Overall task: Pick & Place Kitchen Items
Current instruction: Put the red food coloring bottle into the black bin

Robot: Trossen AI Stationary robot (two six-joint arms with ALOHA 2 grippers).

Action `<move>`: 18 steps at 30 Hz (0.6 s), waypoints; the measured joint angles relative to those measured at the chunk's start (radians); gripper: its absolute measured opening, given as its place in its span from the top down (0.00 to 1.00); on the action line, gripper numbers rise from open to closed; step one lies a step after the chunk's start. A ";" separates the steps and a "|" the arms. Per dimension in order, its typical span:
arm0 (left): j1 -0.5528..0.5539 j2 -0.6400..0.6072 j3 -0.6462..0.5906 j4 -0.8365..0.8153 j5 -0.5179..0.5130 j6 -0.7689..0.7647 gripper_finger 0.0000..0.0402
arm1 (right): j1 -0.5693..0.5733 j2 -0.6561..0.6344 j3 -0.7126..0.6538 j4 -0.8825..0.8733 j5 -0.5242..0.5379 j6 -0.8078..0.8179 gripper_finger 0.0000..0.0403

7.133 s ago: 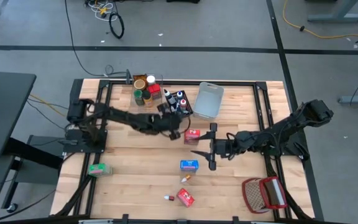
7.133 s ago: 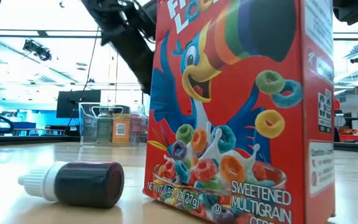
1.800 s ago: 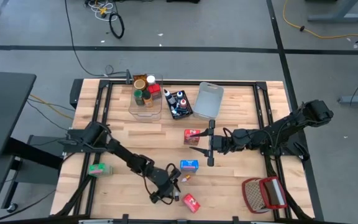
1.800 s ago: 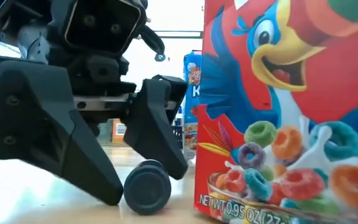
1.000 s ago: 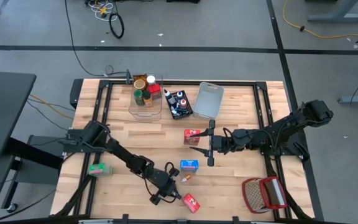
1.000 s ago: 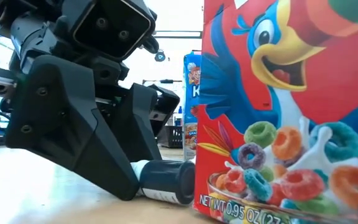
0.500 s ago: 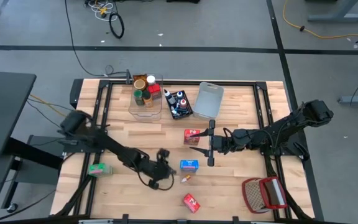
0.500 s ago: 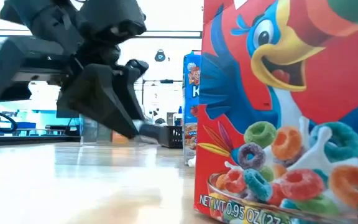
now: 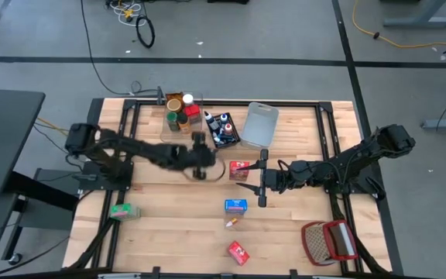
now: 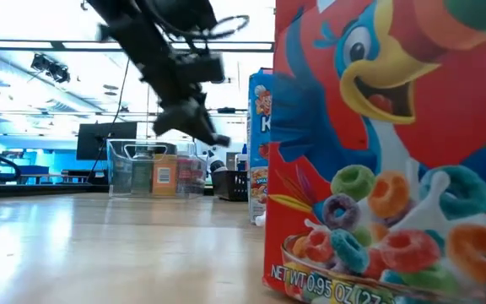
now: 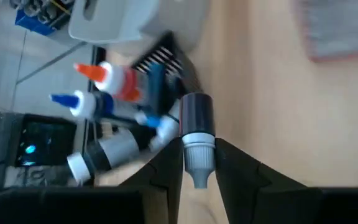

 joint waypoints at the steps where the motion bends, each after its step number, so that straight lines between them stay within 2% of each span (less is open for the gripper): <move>1: 0.037 0.011 0.000 0.044 0.034 0.028 0.77 | 0.000 0.000 0.000 -0.004 0.000 0.001 0.47; 8: 0.231 0.094 0.001 0.180 0.329 0.092 0.76 | 0.000 0.000 0.000 -0.022 0.000 0.019 0.47; 13: 0.272 0.167 0.001 0.275 0.347 0.185 0.76 | 0.000 0.000 0.000 -0.040 0.000 0.019 0.47; 18: 0.275 0.188 0.002 0.307 0.344 0.197 0.73 | 0.000 0.000 0.000 -0.061 0.000 0.019 0.47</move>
